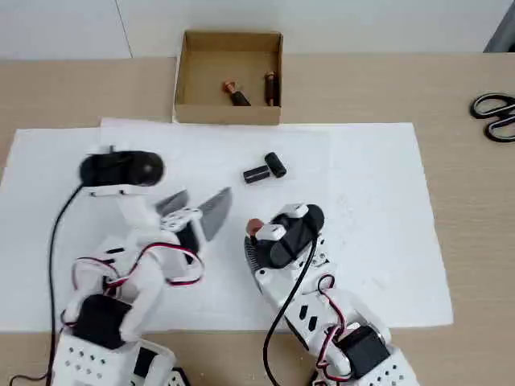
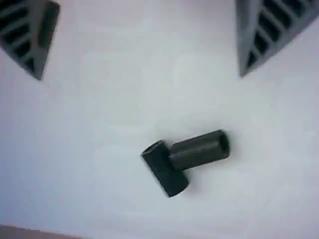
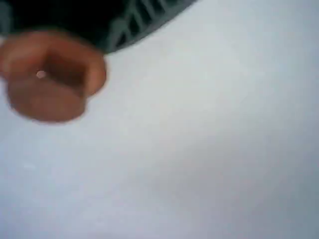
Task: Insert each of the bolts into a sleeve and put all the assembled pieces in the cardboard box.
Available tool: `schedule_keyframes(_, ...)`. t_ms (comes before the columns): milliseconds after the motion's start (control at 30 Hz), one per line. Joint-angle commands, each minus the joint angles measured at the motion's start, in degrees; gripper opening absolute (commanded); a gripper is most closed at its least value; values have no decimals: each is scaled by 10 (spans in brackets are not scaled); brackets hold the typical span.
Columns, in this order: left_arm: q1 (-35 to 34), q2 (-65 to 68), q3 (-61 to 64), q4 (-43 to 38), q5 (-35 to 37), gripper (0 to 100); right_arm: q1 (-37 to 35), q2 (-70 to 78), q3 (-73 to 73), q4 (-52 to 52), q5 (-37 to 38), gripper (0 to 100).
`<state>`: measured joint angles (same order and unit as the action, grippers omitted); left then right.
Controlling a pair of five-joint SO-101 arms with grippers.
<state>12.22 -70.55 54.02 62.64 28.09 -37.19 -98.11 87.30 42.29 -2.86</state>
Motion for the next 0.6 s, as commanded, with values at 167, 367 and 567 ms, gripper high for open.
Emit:
schedule_keyframes(167,-124,-7,-94,173,-158,239,123,82,-139,116,19,4)
schedule_keyframes(367,-210,-7,-95,182,-244,238,180,284,-328,224,99,4)
schedule_keyframes(567,-214,-7,-95,193,-244,237,209,485,-539,131,102,4)
